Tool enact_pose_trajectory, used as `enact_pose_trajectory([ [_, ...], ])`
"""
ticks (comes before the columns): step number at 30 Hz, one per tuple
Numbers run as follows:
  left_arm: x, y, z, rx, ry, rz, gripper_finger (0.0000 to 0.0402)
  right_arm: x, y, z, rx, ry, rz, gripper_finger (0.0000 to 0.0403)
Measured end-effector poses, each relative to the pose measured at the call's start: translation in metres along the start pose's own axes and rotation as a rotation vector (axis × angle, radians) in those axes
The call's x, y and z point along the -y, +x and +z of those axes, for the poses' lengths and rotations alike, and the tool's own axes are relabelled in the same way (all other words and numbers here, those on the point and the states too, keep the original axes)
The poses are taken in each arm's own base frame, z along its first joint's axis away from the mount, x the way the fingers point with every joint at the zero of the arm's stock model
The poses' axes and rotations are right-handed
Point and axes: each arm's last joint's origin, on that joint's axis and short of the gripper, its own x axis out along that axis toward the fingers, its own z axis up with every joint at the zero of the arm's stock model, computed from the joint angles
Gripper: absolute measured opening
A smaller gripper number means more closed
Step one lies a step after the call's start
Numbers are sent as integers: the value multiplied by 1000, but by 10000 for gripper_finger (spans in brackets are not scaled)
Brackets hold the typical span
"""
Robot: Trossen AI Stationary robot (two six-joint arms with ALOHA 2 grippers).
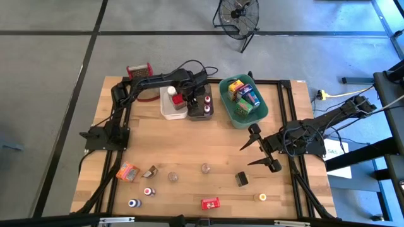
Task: Pick & Place Kitchen Items
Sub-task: Put the black spice can into the left white bin
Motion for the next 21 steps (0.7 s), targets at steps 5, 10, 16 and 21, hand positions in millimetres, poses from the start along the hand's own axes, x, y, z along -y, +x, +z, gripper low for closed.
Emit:
enact_pose_trajectory([
  [5,2,-15,3,-16,4,1,261,0,0,0,-2,0,0,285],
  [10,5,-63,6,-56,-19,0,261,0,0,-1,-11,1,1,285],
  [16,31,-131,5,-5,-13,2,261,0,0,-4,-40,4,4,284],
  [21,71,-163,-7,90,66,57,261,-4,6,-9,-70,37,24,284],
])
